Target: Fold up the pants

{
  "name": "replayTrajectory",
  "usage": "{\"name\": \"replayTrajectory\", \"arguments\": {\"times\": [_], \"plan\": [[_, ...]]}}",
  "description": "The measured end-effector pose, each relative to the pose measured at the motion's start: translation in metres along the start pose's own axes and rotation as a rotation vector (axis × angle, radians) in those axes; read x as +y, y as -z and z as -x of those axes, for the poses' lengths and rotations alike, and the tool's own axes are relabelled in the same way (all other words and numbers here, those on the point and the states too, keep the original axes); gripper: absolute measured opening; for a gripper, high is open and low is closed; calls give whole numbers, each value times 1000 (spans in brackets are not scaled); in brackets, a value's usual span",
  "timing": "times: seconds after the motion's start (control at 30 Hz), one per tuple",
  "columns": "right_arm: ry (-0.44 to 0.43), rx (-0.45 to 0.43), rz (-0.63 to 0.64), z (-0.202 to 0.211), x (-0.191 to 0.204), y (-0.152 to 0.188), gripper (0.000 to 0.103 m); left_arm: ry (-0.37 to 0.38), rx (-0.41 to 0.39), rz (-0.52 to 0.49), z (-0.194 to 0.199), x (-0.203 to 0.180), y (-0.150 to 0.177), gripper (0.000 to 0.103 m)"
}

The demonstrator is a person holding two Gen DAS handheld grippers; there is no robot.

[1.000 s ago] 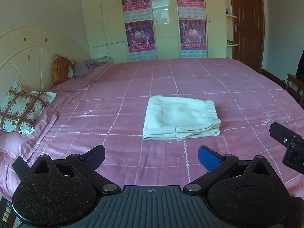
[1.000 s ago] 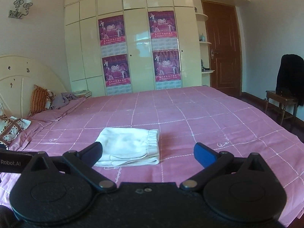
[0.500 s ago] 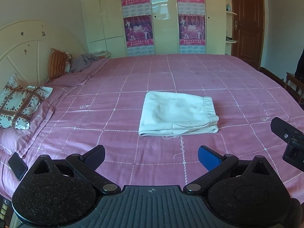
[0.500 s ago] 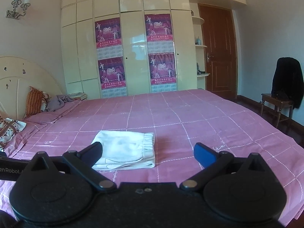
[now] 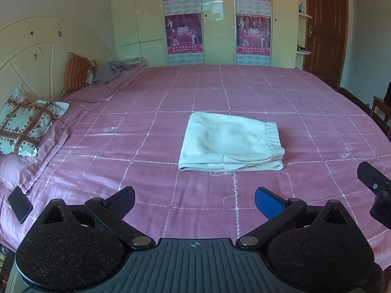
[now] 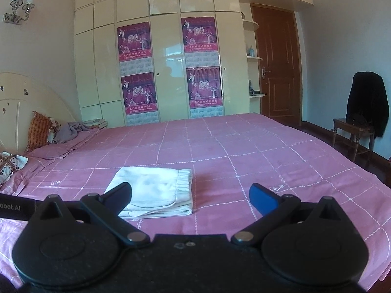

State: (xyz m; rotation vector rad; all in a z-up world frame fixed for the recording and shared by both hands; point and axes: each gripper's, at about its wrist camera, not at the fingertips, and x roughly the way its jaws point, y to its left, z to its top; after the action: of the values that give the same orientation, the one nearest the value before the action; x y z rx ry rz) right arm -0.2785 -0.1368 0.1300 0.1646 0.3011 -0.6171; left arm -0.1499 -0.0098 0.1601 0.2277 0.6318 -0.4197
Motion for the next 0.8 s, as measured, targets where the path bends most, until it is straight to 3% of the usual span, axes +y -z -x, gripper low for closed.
{"name": "replayTrajectory", "arguments": {"times": [0.8], "plan": [[-35, -33, 9, 17, 11, -8, 103, 21, -16, 26, 2, 5, 5, 103]]}}
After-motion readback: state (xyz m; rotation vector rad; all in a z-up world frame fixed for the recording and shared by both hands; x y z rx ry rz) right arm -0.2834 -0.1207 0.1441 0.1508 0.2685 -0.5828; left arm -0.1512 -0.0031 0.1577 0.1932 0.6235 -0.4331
